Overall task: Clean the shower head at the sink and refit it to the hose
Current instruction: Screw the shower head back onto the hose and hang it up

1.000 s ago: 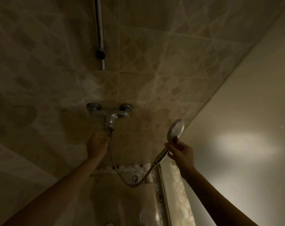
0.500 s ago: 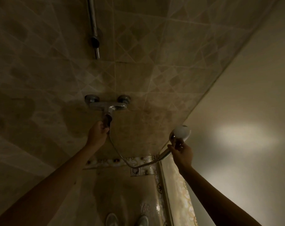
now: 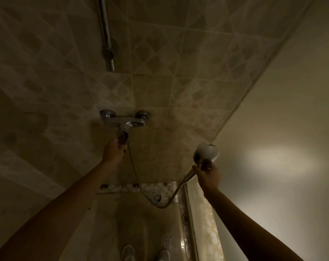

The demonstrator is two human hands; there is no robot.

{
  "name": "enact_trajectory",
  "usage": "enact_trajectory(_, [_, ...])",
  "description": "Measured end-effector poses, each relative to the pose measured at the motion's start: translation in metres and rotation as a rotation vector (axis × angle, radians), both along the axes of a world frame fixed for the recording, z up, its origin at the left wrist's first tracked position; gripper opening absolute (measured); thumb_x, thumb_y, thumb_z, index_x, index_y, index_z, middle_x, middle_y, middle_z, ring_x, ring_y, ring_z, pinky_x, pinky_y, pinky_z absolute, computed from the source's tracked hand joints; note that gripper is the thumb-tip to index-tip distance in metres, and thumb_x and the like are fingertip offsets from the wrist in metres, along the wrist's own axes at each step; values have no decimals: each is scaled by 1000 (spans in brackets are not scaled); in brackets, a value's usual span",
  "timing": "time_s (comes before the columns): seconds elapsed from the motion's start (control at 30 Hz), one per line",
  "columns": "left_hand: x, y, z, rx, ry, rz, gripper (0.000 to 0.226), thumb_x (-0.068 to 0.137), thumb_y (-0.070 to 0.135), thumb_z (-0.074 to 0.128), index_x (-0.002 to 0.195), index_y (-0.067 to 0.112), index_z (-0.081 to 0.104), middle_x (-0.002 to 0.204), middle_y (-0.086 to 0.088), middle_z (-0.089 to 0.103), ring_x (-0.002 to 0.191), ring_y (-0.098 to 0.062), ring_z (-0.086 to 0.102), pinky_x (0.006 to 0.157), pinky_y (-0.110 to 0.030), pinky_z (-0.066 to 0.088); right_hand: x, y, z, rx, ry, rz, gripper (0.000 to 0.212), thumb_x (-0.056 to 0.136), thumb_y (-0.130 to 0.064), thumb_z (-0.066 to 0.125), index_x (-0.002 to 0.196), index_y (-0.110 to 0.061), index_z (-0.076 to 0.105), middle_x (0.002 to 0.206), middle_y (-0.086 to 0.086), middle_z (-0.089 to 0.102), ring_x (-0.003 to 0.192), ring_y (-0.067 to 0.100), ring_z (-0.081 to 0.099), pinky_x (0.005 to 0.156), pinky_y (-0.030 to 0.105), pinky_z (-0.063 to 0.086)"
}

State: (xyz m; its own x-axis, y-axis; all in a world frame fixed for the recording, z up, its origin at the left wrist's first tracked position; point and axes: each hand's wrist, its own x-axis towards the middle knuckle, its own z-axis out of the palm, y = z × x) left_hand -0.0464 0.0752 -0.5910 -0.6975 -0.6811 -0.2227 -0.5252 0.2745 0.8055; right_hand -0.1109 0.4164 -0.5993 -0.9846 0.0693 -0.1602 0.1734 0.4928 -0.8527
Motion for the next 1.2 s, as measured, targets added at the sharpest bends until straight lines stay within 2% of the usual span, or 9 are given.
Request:
enact_trajectory(0.17, [-3,4,3,-51,-49,26,21,94,10,62,110,-5,64,110,-25,69,99,-34,65,64,-27,38,-2,0,-2,-38,3,37,43,83,-16,85,123,-19,70,102,-3,72,94,14,69,70,16,48])
enact_trajectory(0.23, [-4,5,2,-63,-68,35,25,94,10,61,114,-5,65,112,-26,69,103,-36,65,69,-29,39,-4,-1,-2,-61,-12,45,42,83,-14,85,122,-18,70,100,-6,70,93,12,68,67,11,45])
enact_trajectory(0.4, [-5,2,1,-74,-98,39,30,91,10,66,117,-5,64,119,-25,68,111,-37,64,78,-33,43,-10,-4,-6,-117,-45,-15,43,85,-14,83,125,-11,68,102,-3,71,92,14,67,69,17,48])
enact_trajectory(0.57, [-4,1,1,-117,-111,25,28,87,9,70,111,-5,65,113,-24,71,107,-37,66,81,-36,47,-16,-7,-5,-114,-54,-58,48,85,-17,83,129,-8,66,110,5,73,98,20,68,84,33,54])
enact_trajectory(0.77, [-3,-2,-2,-41,-54,30,27,88,4,69,110,-11,63,111,-29,70,106,-40,66,74,-28,38,-14,-10,4,-105,-18,0,44,84,-17,85,123,-14,66,98,-8,67,85,1,64,63,11,43])
enact_trajectory(0.87, [-2,-2,-3,-16,-28,37,31,89,4,69,115,-11,61,114,-30,68,108,-40,65,75,-30,41,-13,-14,6,-63,2,72,39,85,-17,84,117,-22,65,99,-10,66,86,-6,60,55,4,47])
enact_trajectory(0.93, [-1,-1,-5,-21,-15,31,30,89,5,69,114,-10,63,111,-29,70,105,-40,66,75,-31,42,-12,-17,5,-82,7,32,39,84,-16,84,119,-19,66,102,-6,68,86,1,63,58,6,47])
enact_trajectory(1.07, [-1,-4,-8,-51,-1,16,24,88,5,70,106,-9,65,100,-29,72,98,-39,68,68,-30,40,-10,-24,3,-68,20,-34,43,85,-14,83,125,-12,66,102,-2,68,97,18,68,74,23,49])
enact_trajectory(1.2, [0,-9,-13,-48,10,-3,22,88,2,68,106,-10,64,102,-31,71,99,-41,68,80,-44,51,-16,-23,4,-91,13,-67,45,86,-14,82,128,-13,66,108,3,72,100,19,70,74,18,51])
